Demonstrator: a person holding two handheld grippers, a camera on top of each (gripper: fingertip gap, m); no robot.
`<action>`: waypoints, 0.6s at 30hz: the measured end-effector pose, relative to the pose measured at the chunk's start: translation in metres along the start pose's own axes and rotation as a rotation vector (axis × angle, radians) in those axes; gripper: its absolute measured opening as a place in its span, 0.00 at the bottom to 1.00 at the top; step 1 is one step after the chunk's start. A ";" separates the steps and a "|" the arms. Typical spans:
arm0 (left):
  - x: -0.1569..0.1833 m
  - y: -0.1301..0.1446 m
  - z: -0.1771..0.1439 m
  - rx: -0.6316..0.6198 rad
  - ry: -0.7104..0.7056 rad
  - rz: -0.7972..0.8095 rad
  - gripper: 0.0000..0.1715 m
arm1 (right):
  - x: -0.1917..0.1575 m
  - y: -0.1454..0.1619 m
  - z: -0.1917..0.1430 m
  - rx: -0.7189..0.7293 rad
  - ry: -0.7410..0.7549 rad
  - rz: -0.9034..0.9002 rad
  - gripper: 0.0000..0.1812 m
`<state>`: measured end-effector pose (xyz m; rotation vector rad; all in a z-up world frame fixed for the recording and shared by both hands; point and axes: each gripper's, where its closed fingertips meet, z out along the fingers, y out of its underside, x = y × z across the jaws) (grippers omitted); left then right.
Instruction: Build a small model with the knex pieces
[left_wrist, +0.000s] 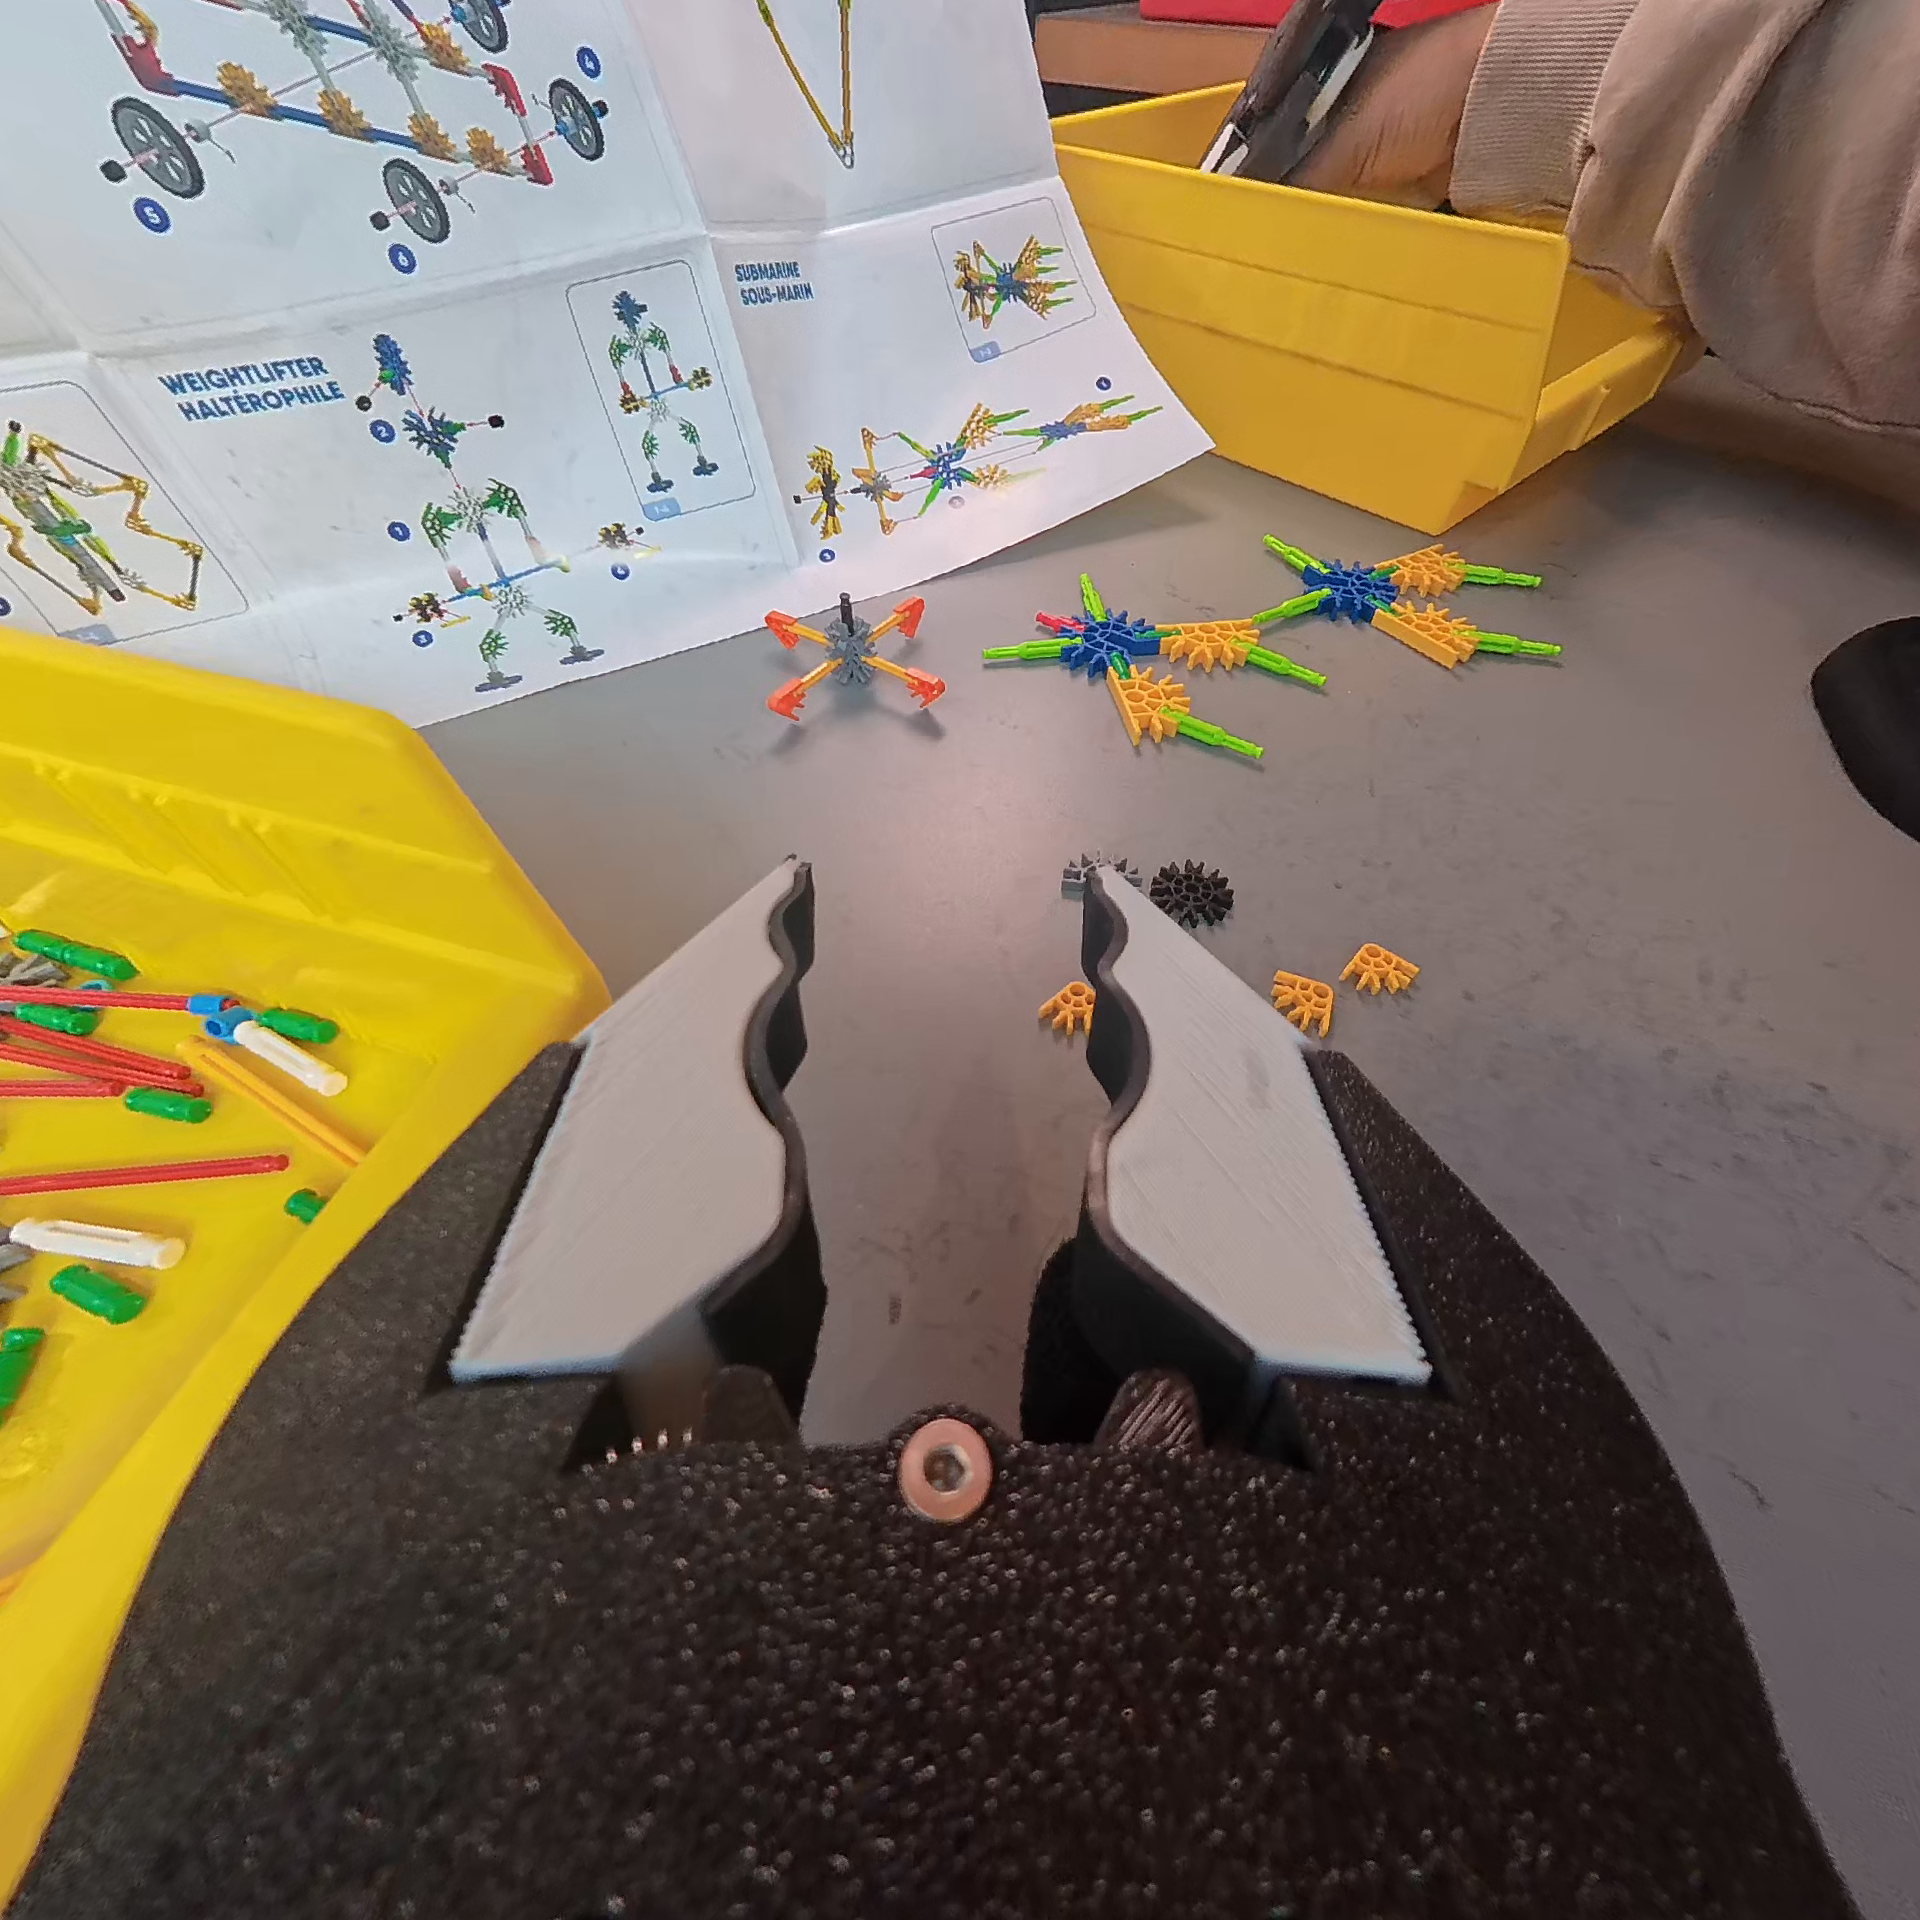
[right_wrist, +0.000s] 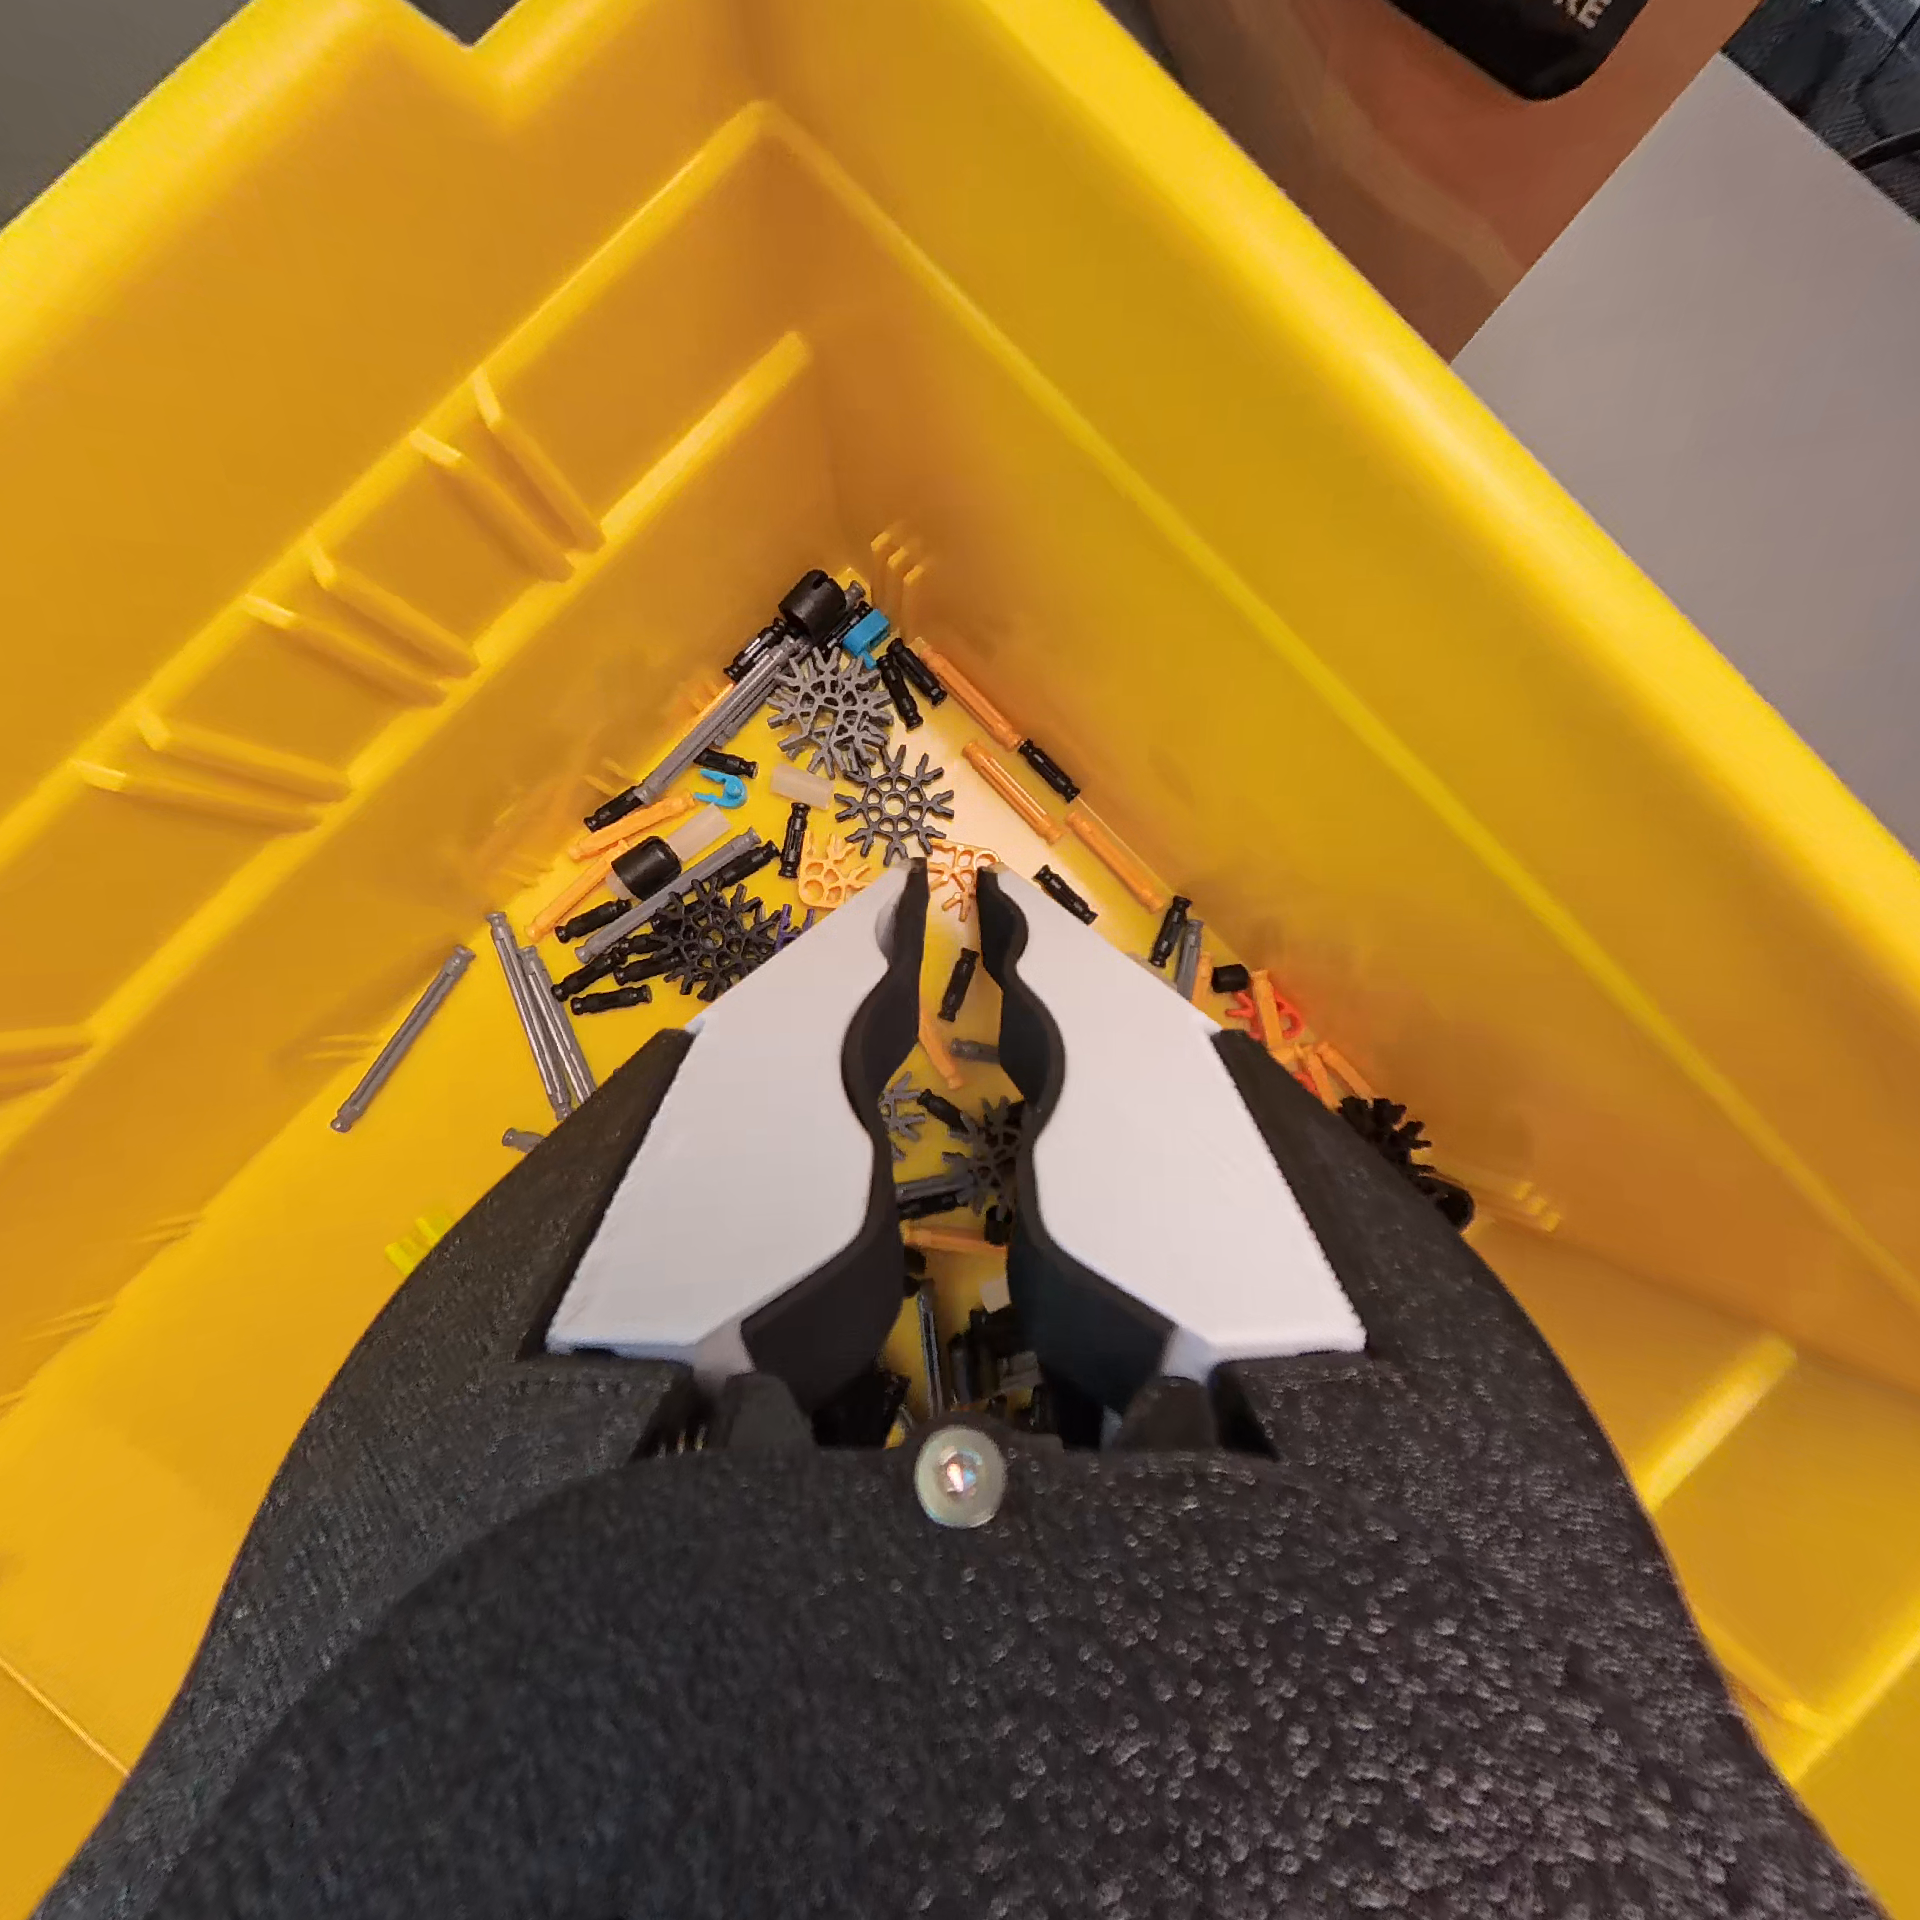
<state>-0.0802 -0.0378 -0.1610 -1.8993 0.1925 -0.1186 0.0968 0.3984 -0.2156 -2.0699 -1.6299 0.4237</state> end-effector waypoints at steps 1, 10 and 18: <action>0.000 0.000 0.000 0.000 0.000 0.000 0.30 | -0.001 0.000 0.000 -0.001 -0.013 0.015 0.03; 0.002 0.001 0.000 -0.003 0.009 0.005 0.30 | -0.005 0.007 -0.004 -0.039 -0.012 -0.011 0.08; 0.001 0.001 0.000 -0.002 0.012 0.000 0.30 | -0.008 0.008 -0.002 -0.046 -0.035 -0.002 0.06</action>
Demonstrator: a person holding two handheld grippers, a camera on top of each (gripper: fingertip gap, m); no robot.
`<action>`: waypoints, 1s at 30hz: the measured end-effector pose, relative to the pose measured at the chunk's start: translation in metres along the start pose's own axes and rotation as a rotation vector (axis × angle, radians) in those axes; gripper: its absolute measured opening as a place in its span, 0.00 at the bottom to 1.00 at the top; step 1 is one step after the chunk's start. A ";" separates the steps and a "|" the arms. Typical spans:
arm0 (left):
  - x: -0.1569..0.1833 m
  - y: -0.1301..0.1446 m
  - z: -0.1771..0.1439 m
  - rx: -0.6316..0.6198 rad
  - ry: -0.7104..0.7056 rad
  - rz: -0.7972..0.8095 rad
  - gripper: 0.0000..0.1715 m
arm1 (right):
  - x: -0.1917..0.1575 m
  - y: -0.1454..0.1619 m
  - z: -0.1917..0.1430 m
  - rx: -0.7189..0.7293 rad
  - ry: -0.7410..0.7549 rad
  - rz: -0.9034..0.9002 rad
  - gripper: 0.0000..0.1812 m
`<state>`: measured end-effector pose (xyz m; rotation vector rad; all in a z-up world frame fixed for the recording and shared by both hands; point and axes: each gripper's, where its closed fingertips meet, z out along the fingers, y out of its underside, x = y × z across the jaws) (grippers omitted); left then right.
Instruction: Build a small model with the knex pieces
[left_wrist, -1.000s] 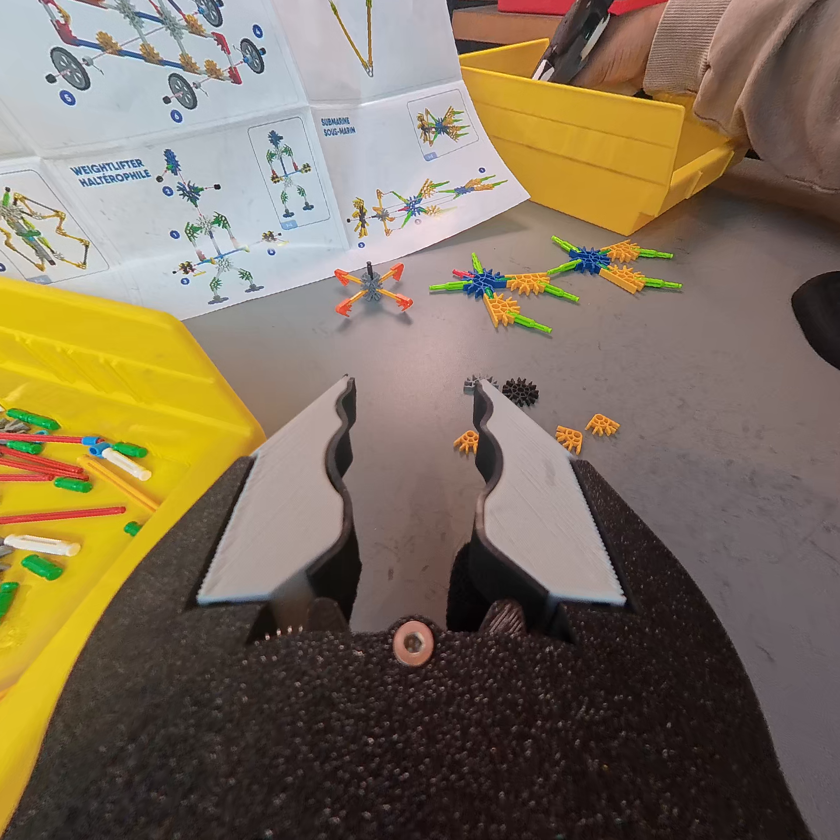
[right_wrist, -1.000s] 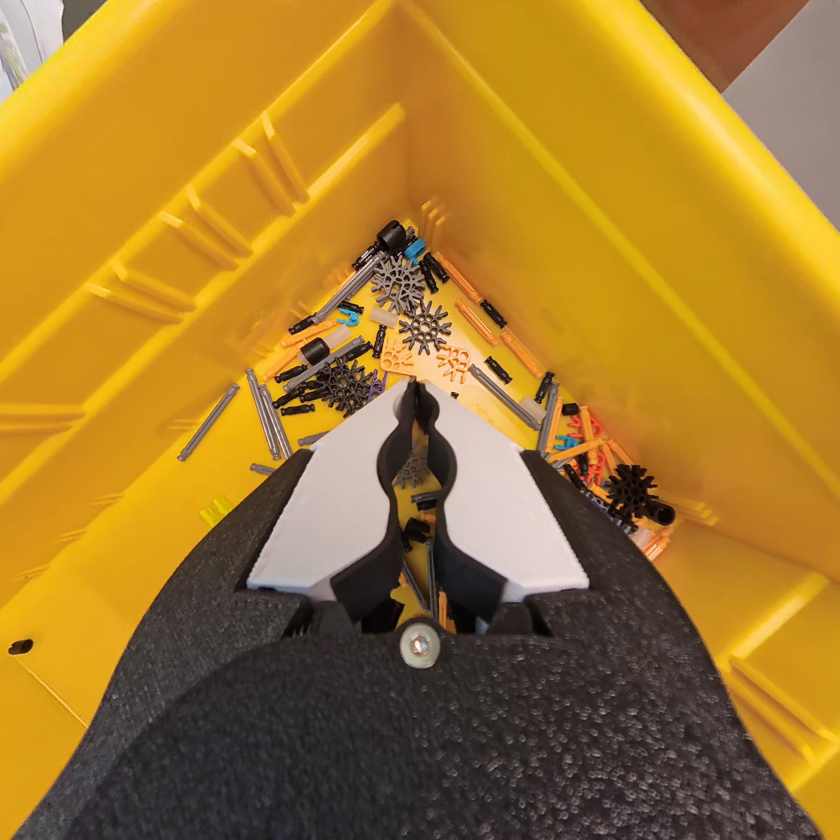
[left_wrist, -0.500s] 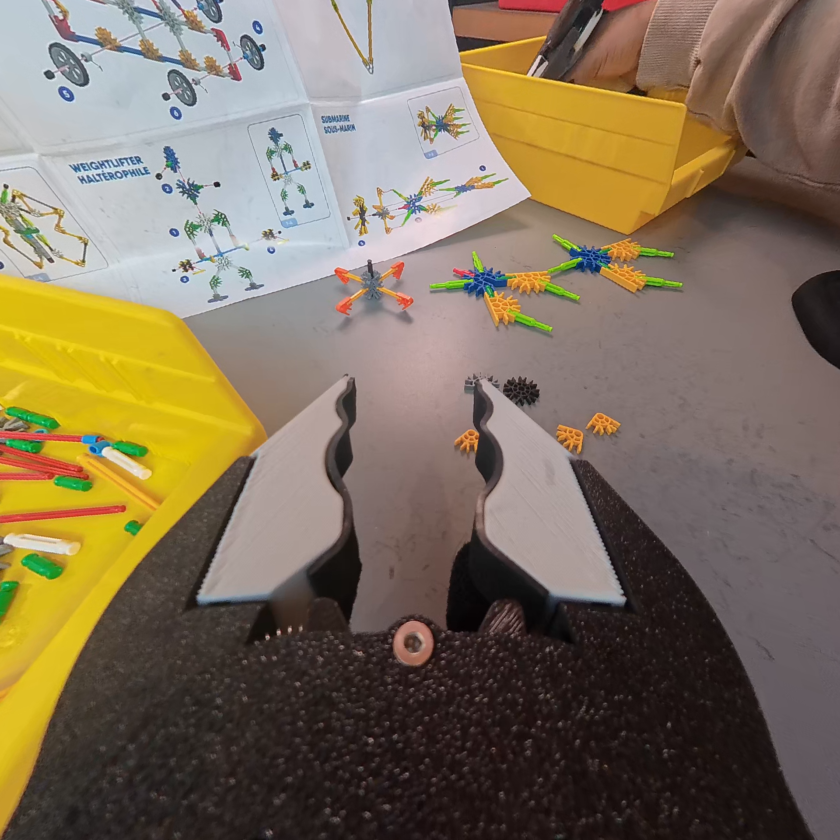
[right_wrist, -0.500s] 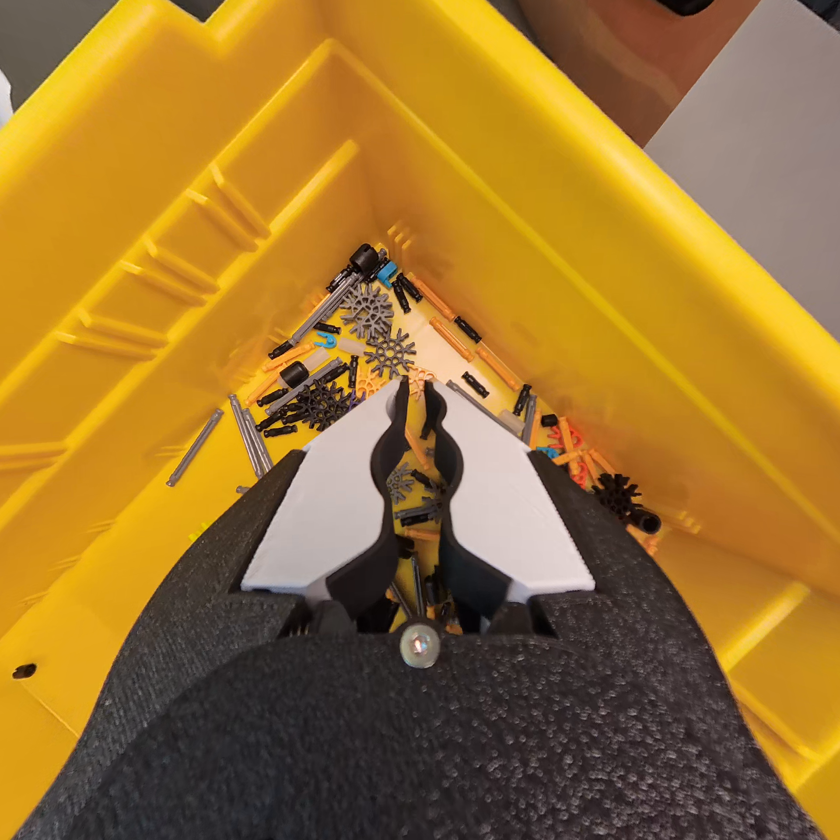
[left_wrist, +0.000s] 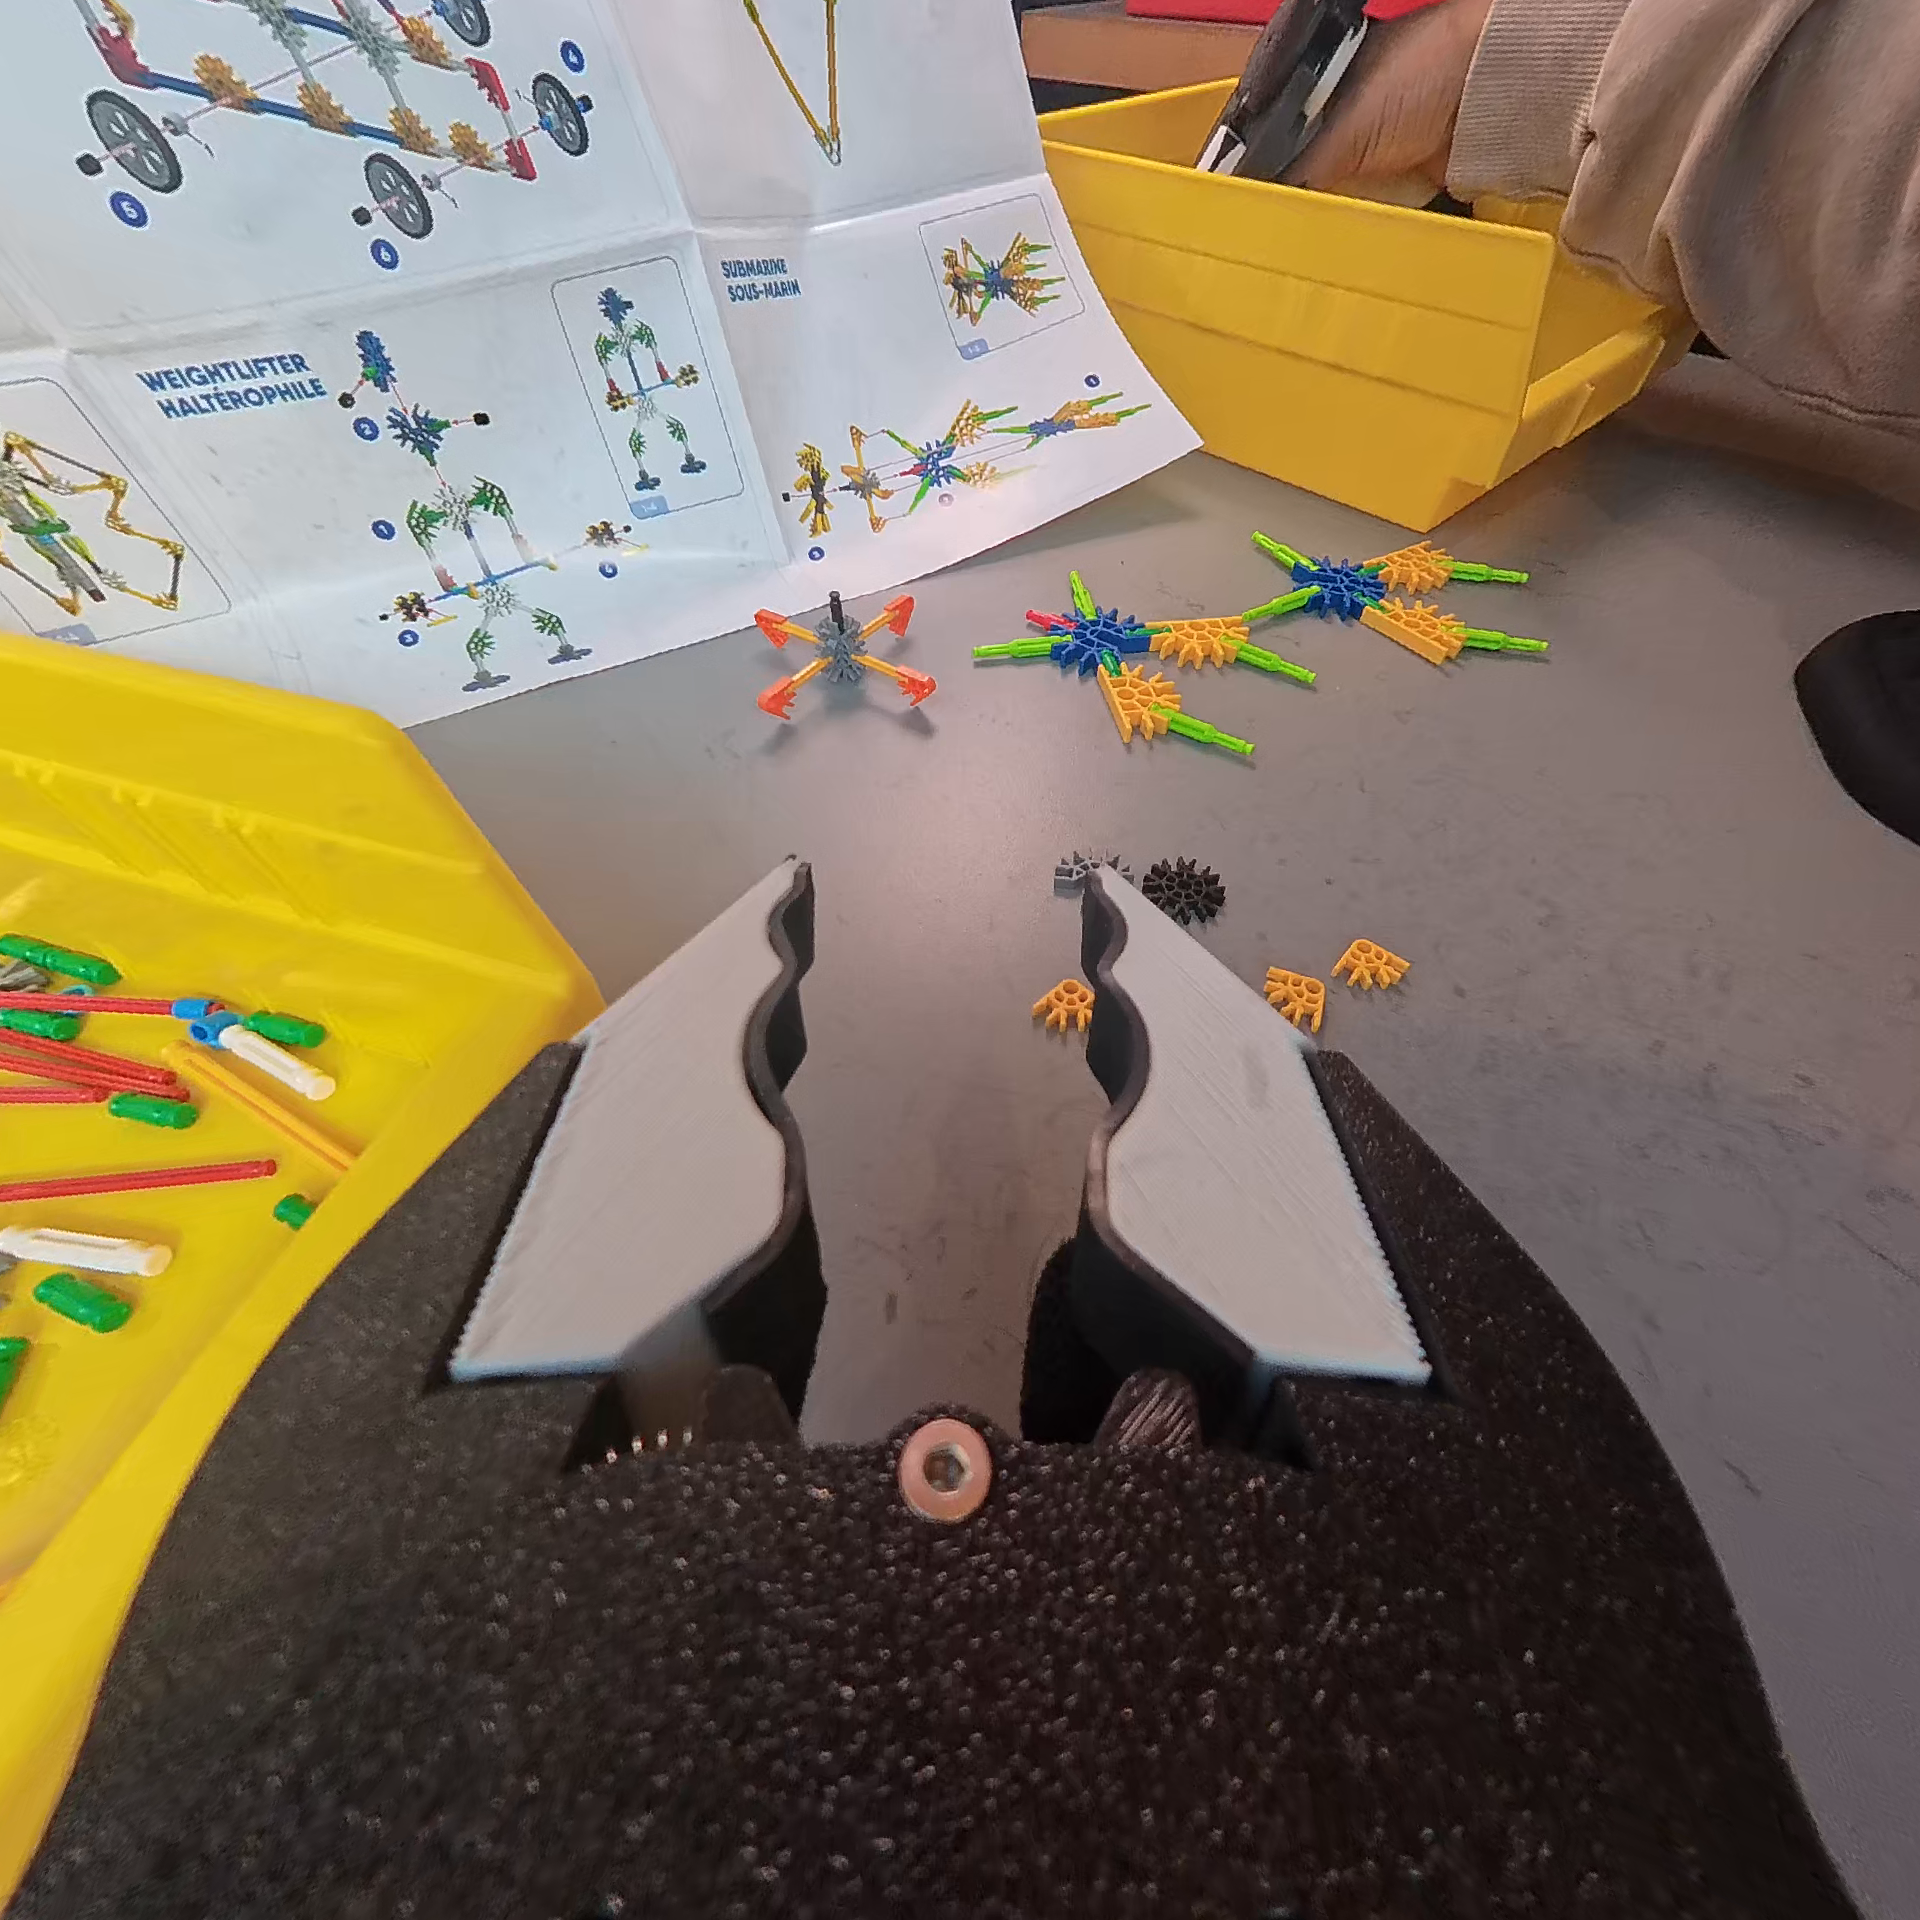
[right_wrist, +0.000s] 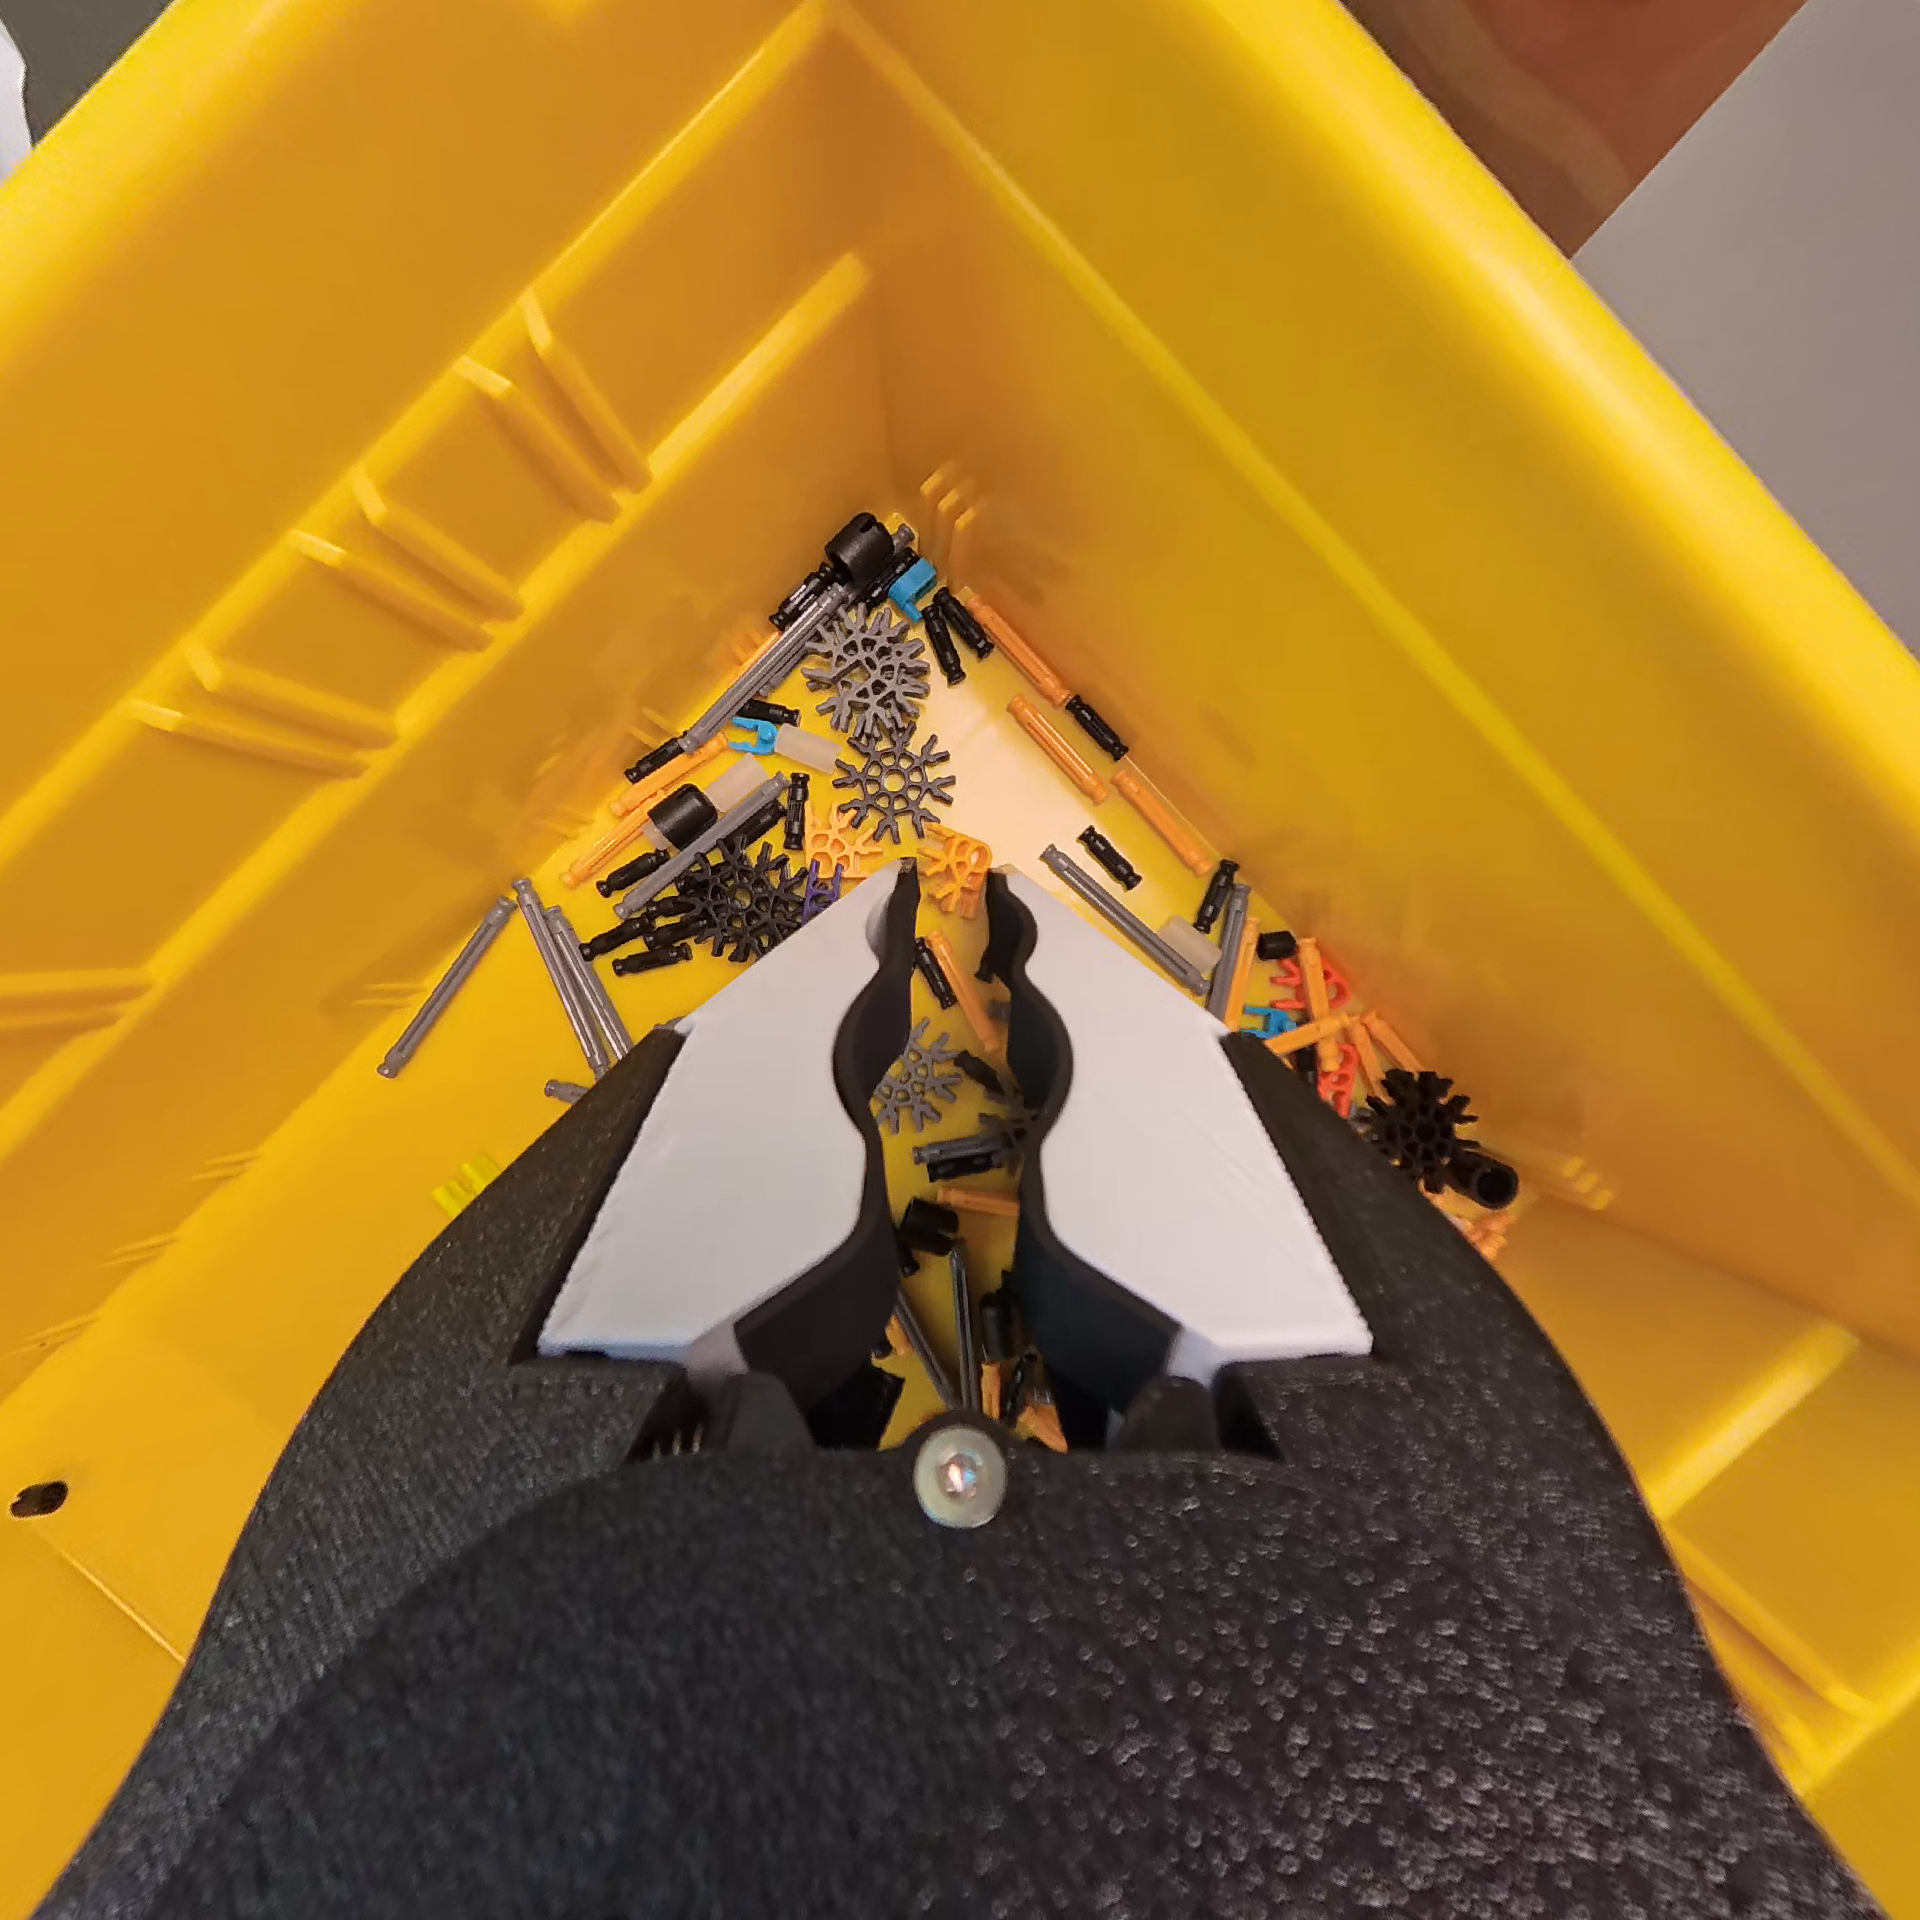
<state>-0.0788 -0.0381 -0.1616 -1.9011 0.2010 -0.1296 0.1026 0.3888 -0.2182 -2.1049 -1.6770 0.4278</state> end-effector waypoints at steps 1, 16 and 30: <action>0.000 0.000 0.000 -0.002 0.001 0.001 0.30 | 0.000 0.000 0.000 0.005 -0.004 0.006 0.06; 0.001 0.002 -0.002 -0.016 0.009 0.002 0.30 | -0.145 -0.066 -0.137 0.417 0.014 -0.271 0.05; 0.077 0.049 -0.011 -0.326 0.364 0.084 0.38 | -0.414 0.011 -0.025 0.251 -0.309 -0.592 0.05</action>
